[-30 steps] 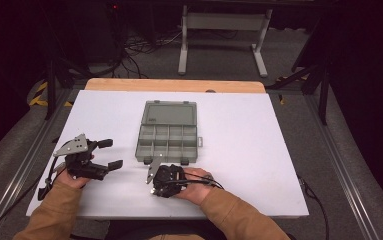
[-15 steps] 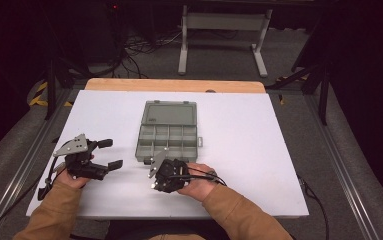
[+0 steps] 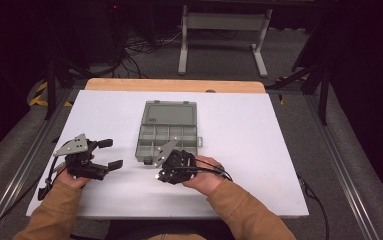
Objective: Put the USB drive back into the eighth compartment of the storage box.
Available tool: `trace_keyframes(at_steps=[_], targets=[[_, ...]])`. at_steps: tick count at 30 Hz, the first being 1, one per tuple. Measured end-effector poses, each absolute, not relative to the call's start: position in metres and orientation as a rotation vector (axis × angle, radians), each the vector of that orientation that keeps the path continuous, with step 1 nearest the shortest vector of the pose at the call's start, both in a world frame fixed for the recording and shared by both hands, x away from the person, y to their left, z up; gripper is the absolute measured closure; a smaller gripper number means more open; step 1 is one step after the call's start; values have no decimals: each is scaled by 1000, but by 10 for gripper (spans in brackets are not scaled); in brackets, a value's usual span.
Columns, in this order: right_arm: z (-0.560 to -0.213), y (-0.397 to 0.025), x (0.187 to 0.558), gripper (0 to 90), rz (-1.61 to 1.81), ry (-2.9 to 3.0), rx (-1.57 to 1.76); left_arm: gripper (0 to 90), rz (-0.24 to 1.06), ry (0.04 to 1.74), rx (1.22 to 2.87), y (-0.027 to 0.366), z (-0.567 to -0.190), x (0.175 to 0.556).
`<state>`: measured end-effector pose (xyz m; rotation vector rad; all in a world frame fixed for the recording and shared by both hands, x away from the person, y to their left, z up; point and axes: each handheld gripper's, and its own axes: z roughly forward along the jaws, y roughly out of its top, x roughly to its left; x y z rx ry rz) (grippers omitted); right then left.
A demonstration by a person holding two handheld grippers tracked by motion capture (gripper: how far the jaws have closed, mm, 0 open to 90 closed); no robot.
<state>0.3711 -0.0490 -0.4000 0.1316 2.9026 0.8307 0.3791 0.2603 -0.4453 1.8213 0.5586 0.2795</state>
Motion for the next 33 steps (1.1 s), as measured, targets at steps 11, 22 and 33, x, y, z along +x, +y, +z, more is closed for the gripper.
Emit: trace_keyframes(at_steps=[11, 22, 33], targets=[[-384, -65, 382, 790, 873, 2849, 197, 100, 281, 558, 1822, 260, -445, 379], [-378, -79, 394, 790, 893, 2809, 276, 100, 281, 558, 1823, 260, -445, 379], [-377, -89, 408, 790, 906, 2786, 350, 100, 281, 559, 1823, 260, -445, 379]])
